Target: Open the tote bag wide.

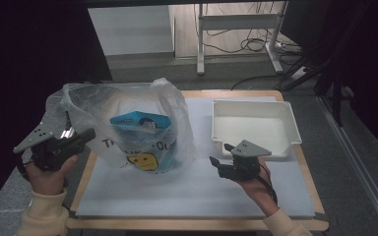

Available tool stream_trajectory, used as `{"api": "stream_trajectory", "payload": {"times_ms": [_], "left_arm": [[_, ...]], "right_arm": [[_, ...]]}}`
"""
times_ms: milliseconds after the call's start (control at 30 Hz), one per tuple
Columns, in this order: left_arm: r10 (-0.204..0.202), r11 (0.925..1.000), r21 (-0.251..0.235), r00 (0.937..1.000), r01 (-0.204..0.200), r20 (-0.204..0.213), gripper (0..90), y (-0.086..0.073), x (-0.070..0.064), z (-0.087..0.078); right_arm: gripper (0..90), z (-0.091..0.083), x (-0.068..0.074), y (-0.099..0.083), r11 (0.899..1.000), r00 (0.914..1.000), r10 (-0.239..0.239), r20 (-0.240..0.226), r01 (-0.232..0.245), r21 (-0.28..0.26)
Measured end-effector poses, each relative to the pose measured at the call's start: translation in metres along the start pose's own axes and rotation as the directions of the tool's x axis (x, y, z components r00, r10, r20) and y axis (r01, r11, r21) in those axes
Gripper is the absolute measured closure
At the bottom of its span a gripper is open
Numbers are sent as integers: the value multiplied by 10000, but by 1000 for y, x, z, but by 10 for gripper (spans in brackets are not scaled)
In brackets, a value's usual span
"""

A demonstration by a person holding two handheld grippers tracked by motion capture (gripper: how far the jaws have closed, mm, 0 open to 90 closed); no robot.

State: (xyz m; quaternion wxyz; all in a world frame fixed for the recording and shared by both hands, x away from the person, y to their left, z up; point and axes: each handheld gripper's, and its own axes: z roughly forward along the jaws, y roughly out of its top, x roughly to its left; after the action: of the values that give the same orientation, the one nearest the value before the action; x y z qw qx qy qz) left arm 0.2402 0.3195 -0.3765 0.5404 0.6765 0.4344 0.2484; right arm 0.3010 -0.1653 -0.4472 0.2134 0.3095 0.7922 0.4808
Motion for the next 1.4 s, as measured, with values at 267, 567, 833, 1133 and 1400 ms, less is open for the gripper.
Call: {"api": "stream_trajectory", "payload": {"times_ms": [267, 567, 833, 1133, 1400], "left_arm": [[-49, 9999, -95, 10000, 50, 39, 900, 0, 0, -2], [-76, 9999, -134, 10000, 77, 56, 900, 0, -1, -2], [-64, 9999, -149, 9999, 66, 119, 900, 0, -1, -1], [-132, 9995, -284, 9998, 135, 118, 900, 1, 0, -3], [-113, 9996, -271, 9998, 116, 134, 900, 1, 0, -4]], "right_arm": [[381, -4, 0, 41, 9982, 9983, -81, -571, 46, -605], [411, 1, 1, 67, 9965, 9965, -68, -830, -1, -838], [428, 1, 3, 84, 9943, 9955, -216, -927, 117, -1064], [459, 8, 8, 106, 9945, 9941, -426, -1002, 326, -1000], [487, 17, 9, 121, 9940, 9936, -394, -1056, 282, -1054]]}}
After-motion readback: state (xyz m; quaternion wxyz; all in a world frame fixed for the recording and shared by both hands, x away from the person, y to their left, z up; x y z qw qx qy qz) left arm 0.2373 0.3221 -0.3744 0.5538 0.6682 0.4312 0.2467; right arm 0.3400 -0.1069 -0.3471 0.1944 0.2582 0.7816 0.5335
